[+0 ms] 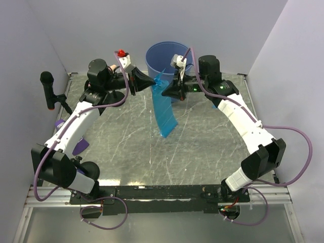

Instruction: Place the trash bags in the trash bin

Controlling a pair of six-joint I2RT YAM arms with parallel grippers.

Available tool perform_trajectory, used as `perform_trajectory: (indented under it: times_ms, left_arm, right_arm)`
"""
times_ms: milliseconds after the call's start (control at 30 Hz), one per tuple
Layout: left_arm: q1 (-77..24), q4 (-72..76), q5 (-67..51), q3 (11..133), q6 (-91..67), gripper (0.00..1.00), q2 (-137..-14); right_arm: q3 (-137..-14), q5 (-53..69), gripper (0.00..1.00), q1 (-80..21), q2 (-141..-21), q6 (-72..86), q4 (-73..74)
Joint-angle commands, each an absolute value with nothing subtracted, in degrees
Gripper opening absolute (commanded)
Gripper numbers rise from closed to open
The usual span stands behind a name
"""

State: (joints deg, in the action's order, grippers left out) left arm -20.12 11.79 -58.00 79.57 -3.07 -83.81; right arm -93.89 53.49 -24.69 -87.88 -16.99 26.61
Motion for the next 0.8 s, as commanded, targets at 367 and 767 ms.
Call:
perform_trajectory:
  times_ms: [367,767]
  left_arm:
    - [-20.3,7.6,-60.4,81.4,4.0,0.01,-82.0]
    - [-20.7,8.3,-60.5,80.9,3.6,0.0,-81.7]
  right_arm:
    - [-102.3,56.0,0.31,-24.3,-88.3,-8.2,17.8]
    - [-104.2,55.4,0.31,-26.1,-91.9,-8.8,18.5]
